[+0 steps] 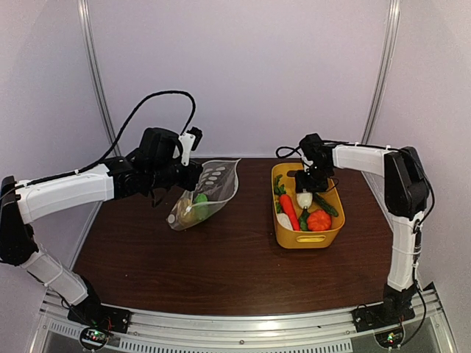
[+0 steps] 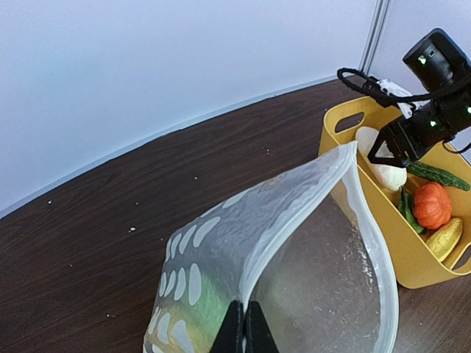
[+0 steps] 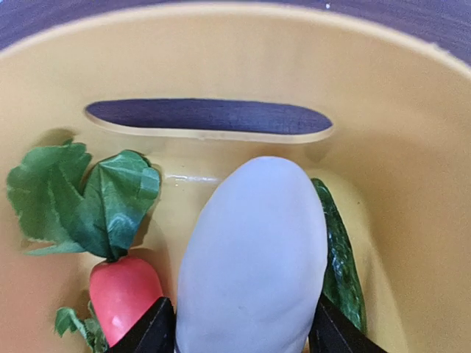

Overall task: Place the food in the zip-top bag and seal the zipper
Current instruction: Pick up the fake vegetable from the bin.

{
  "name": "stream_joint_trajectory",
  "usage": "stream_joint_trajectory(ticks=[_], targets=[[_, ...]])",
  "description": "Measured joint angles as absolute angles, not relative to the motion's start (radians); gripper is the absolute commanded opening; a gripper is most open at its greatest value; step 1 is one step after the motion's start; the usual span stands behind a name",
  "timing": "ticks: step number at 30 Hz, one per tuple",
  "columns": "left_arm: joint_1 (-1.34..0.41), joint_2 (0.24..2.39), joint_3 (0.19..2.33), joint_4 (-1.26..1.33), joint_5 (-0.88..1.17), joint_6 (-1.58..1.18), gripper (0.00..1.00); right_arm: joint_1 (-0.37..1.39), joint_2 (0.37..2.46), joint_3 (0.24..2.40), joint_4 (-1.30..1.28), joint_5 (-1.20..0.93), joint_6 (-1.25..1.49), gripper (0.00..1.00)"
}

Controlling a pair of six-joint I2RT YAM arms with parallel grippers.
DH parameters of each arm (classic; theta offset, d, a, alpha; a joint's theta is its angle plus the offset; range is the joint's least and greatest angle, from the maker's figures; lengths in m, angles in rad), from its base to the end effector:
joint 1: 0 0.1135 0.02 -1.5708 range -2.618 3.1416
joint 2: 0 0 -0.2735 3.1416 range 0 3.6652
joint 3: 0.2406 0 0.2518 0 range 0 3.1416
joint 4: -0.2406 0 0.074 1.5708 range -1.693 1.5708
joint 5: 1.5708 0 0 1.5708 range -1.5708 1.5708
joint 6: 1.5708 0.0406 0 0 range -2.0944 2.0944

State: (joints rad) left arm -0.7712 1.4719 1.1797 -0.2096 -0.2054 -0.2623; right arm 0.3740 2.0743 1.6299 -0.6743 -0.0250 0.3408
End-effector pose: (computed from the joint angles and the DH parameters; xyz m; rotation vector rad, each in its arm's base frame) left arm 0.2526 -0.2340 0.3180 0.4016 2.0494 -0.4229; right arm 0.4172 0.1648 0.1990 -0.0529 2.7152 0.2503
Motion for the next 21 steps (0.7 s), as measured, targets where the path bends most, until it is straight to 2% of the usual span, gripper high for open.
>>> stream_joint_trajectory(ticks=[14,21], targets=[[-0.771,1.472,1.18,-0.21,-0.205,-0.255,0.0,0.374,1.868,1.562,-0.639,-0.126,0.213,0.53],[-0.771,1.477,1.18,-0.208,-0.194,-0.25,0.0,0.374,1.775,1.563,-0.64,-0.278,0.095,0.54]])
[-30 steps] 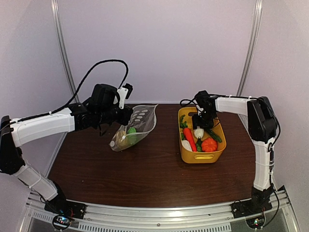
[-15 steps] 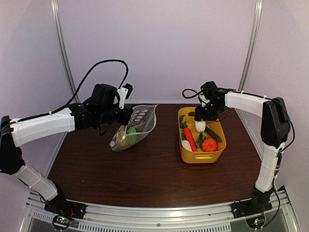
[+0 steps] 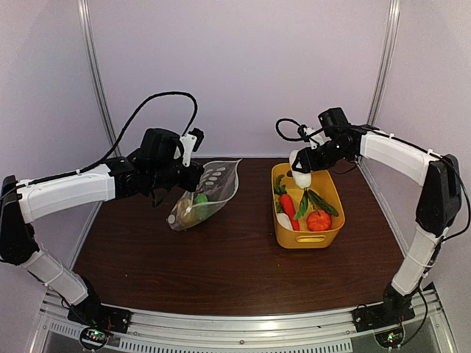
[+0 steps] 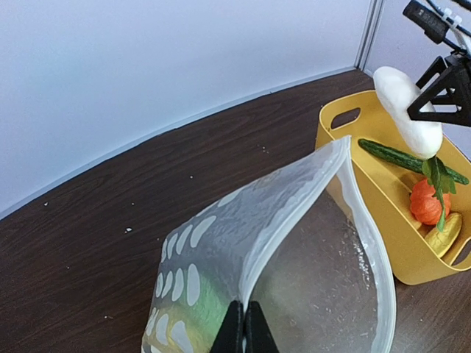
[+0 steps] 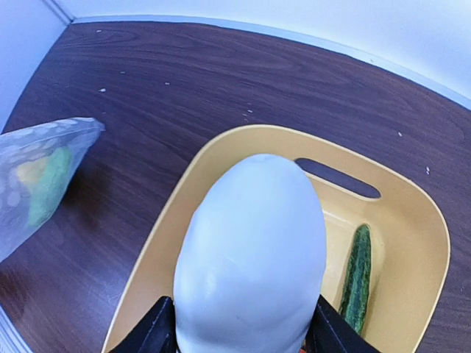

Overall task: Place the food in the zip-top bag and seal the zipper
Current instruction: Pick up the fake vegetable from the bin, then place the fake vegetable in the zipper food storage bag.

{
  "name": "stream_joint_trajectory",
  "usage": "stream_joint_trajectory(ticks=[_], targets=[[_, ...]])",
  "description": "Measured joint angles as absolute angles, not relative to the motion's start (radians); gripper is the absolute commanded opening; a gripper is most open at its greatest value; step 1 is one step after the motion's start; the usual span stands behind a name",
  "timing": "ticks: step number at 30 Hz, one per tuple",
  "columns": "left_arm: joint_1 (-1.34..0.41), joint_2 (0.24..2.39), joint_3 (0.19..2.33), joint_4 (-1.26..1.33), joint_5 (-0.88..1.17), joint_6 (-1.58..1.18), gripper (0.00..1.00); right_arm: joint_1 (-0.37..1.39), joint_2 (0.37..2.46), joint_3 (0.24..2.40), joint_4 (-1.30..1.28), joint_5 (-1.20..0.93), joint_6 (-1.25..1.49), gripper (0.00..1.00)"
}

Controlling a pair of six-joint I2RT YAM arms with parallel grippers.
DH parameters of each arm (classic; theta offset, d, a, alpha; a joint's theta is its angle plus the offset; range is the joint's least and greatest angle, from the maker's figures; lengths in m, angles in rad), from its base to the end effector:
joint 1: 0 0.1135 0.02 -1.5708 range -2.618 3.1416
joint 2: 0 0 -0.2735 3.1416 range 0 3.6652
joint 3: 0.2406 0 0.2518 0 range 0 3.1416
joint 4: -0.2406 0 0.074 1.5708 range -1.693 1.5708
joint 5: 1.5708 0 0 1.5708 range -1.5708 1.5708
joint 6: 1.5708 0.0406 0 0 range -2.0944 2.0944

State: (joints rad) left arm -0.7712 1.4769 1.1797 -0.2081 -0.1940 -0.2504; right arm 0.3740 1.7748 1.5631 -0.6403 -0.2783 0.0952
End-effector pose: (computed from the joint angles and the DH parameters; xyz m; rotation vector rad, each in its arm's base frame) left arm 0.2531 -0.2351 0.3164 0.4223 2.0505 -0.4251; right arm 0.3697 0.1571 0.3035 -0.4682 2.4087 0.5478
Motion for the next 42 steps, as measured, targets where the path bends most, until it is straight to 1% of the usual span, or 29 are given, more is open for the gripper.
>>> stream_joint_trajectory(ticks=[4,6,12,15,21,27,28,29,30,31,34,42], targets=[[-0.771,1.487,1.18,-0.205,-0.177,-0.244,0.0,0.374,1.728,1.564,-0.639,-0.385,0.03,0.5],[-0.771,1.493,1.181,-0.206,-0.168,-0.244,0.0,0.374,1.703,1.564,-0.639,-0.432,0.006,0.47],[-0.771,1.52,1.222,-0.229,-0.127,-0.245,0.0,0.374,1.649,1.569,-0.623,-0.55,-0.042,0.43],[-0.771,1.526,1.257,-0.256,-0.11,-0.253,0.0,0.374,1.626,1.569,-0.593,-0.596,-0.05,0.35],[-0.771,1.536,1.319,-0.29,-0.066,-0.301,0.0,0.384,1.562,1.541,-0.469,-0.672,-0.029,0.34],[-0.772,1.56,1.338,-0.305,-0.024,-0.347,0.0,0.445,1.555,1.533,-0.403,-0.709,-0.015,0.26],[-0.773,1.562,1.338,-0.308,-0.022,-0.351,0.0,0.457,1.555,1.533,-0.393,-0.716,-0.014,0.24],[-0.775,1.566,1.342,-0.315,-0.017,-0.356,0.0,0.468,1.555,1.533,-0.386,-0.721,-0.013,0.18],[-0.776,1.57,1.35,-0.318,-0.007,-0.362,0.0,0.485,1.555,1.533,-0.375,-0.728,-0.012,0.17],[-0.776,1.573,1.356,-0.318,-0.001,-0.365,0.0,0.495,1.555,1.534,-0.369,-0.731,-0.012,0.13],[-0.779,1.589,1.393,-0.335,0.019,-0.374,0.0,0.535,1.555,1.55,-0.362,-0.738,-0.011,0.0],[-0.781,1.609,1.424,-0.361,0.058,-0.4,0.0,0.615,1.571,1.62,-0.241,-0.776,0.033,0.0]])
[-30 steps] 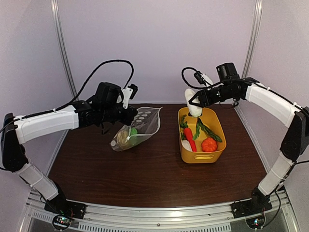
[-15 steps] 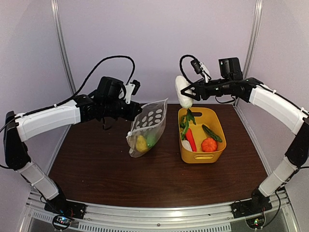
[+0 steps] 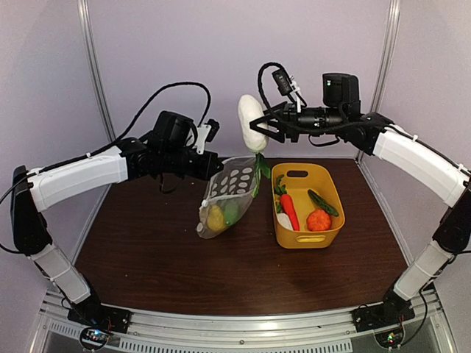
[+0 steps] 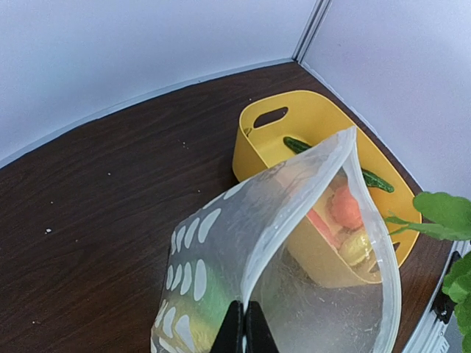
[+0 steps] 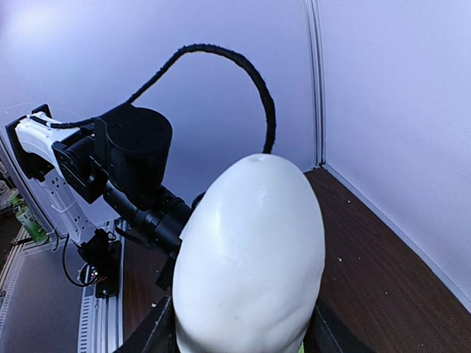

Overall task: Place the food in the zip-top bag and seal the zipper
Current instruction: Place the fake vegetable in the zipper food storage bag.

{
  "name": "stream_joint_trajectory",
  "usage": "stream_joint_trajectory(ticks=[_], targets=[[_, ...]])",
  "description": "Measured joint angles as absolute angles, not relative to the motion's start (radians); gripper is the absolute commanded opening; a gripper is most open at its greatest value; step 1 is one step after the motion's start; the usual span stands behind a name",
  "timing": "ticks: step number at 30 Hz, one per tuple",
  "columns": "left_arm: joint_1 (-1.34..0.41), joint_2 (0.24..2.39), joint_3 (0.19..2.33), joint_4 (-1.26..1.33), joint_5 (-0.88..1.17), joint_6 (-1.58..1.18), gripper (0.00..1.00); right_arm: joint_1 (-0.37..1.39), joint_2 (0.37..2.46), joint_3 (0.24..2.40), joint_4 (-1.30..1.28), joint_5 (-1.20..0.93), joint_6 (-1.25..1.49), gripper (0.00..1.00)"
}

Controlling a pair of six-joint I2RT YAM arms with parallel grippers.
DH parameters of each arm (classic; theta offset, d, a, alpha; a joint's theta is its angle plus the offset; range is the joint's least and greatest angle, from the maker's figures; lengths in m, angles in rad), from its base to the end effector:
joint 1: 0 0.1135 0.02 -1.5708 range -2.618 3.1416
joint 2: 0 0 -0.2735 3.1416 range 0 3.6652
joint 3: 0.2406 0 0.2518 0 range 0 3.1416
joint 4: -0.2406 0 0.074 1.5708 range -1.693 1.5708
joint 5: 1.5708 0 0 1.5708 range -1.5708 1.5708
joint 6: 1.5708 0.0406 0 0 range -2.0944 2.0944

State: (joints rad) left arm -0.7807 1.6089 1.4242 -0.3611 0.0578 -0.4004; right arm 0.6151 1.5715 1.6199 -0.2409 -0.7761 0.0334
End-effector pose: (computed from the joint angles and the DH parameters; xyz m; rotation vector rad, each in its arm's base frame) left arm 0.2681 -0.2689 0.3414 0.4532 2.1643 -0.7458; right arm 0.2797 0.2325 0.4391 -1.0693 1.5115 1.1405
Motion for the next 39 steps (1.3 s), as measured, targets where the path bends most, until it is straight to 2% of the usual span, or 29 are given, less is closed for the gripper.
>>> stream_joint_trajectory(ticks=[13,32,33,39], targets=[[-0.781,1.624,1.51,-0.375,0.122,-0.511,0.0,0.64,1.771,1.811,-0.049,-0.755,0.191,0.0],[-0.774,1.566,1.526,-0.367,0.067,-0.668,0.0,0.645,1.671,1.505,0.05,-0.772,0.165,0.0],[-0.773,1.559,1.526,-0.365,0.062,-0.67,0.0,0.648,1.671,1.498,0.05,-0.766,0.155,0.01],[-0.773,1.546,1.518,-0.34,0.054,-0.682,0.0,0.682,1.671,1.477,0.041,-0.724,0.101,0.3]])
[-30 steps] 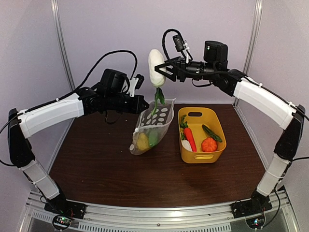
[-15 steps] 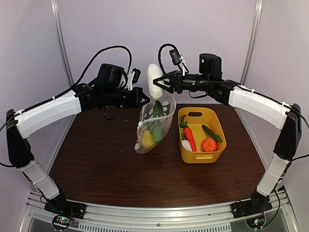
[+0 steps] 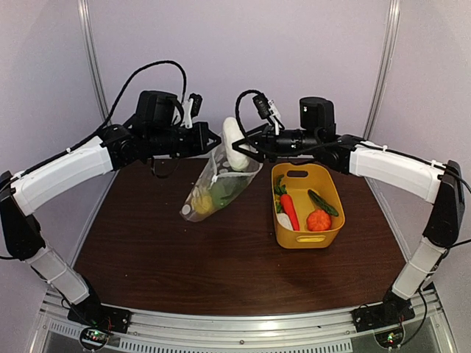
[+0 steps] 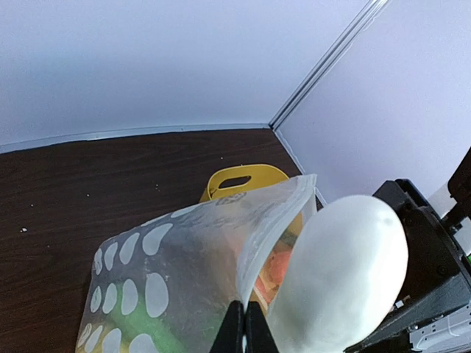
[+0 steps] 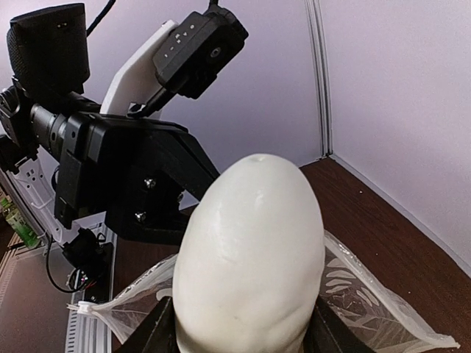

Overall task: Place the food in the zip-top bag and seal the zipper
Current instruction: Place the fake vegetable in the zipper food storage bag, then pick up the fake vegetable from the bin.

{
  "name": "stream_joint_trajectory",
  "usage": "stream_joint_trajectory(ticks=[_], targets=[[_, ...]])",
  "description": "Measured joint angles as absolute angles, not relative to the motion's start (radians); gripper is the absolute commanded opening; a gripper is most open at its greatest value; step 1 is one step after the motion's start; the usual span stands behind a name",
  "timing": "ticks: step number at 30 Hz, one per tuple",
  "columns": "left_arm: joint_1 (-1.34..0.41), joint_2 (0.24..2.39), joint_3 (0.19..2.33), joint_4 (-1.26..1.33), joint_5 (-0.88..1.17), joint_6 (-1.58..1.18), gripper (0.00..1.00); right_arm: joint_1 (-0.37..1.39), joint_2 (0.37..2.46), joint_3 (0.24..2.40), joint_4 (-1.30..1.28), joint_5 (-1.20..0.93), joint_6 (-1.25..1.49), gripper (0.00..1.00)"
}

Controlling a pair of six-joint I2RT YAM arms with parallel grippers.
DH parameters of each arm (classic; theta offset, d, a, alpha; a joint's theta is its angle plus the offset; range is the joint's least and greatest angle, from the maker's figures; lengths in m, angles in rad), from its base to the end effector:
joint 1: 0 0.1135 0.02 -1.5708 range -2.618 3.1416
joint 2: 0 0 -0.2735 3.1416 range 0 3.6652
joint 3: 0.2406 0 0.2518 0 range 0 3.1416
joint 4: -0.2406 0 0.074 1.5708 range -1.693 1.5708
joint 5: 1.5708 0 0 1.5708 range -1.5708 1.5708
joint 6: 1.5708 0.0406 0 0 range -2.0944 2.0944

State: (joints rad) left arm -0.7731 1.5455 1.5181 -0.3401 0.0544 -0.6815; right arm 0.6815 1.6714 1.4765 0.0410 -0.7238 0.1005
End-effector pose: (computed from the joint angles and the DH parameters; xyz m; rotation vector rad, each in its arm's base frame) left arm 0.2605 -0.2572 0.3990 0.1339 2.0734 -0.9904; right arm 0.2954 0.2742 0.3811 -1.0439 1.5124 1.1826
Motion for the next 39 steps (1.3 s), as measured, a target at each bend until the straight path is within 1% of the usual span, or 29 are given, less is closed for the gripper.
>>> stream_joint_trajectory(ticks=[1,6,10,12,19,22,26,29,32,39], targets=[[-0.773,1.546,1.515,-0.337,0.051,-0.682,0.0,0.685,1.671,1.477,0.041,-0.721,0.099,0.36],[-0.773,1.544,1.491,-0.338,0.024,-0.68,0.0,0.69,1.671,1.494,0.002,-0.706,0.089,0.62],[-0.773,1.538,1.479,-0.338,-0.007,-0.672,0.0,0.69,1.671,1.523,-0.036,-0.688,0.078,0.75],[-0.773,1.533,1.474,-0.338,-0.02,-0.666,0.0,0.69,1.668,1.53,-0.05,-0.678,0.077,0.79],[-0.773,1.528,1.459,-0.34,-0.047,-0.638,0.0,0.683,1.664,1.539,-0.078,-0.673,0.078,0.79],[-0.773,1.528,1.458,-0.356,-0.096,-0.598,0.0,0.665,1.658,1.561,-0.105,-0.689,0.083,0.77],[-0.773,1.496,1.419,-0.377,-0.204,-0.518,0.0,0.598,1.624,1.573,-0.158,-0.678,0.075,0.71],[-0.773,1.467,1.394,-0.394,-0.259,-0.456,0.0,0.479,1.57,1.548,-0.19,-0.625,0.055,0.7],[-0.773,1.454,1.378,-0.397,-0.29,-0.403,0.0,0.401,1.546,1.503,-0.238,-0.569,0.028,0.69],[-0.773,1.48,1.341,-0.395,-0.373,-0.257,0.0,0.382,1.62,1.471,-0.426,-0.483,-0.016,0.64]])
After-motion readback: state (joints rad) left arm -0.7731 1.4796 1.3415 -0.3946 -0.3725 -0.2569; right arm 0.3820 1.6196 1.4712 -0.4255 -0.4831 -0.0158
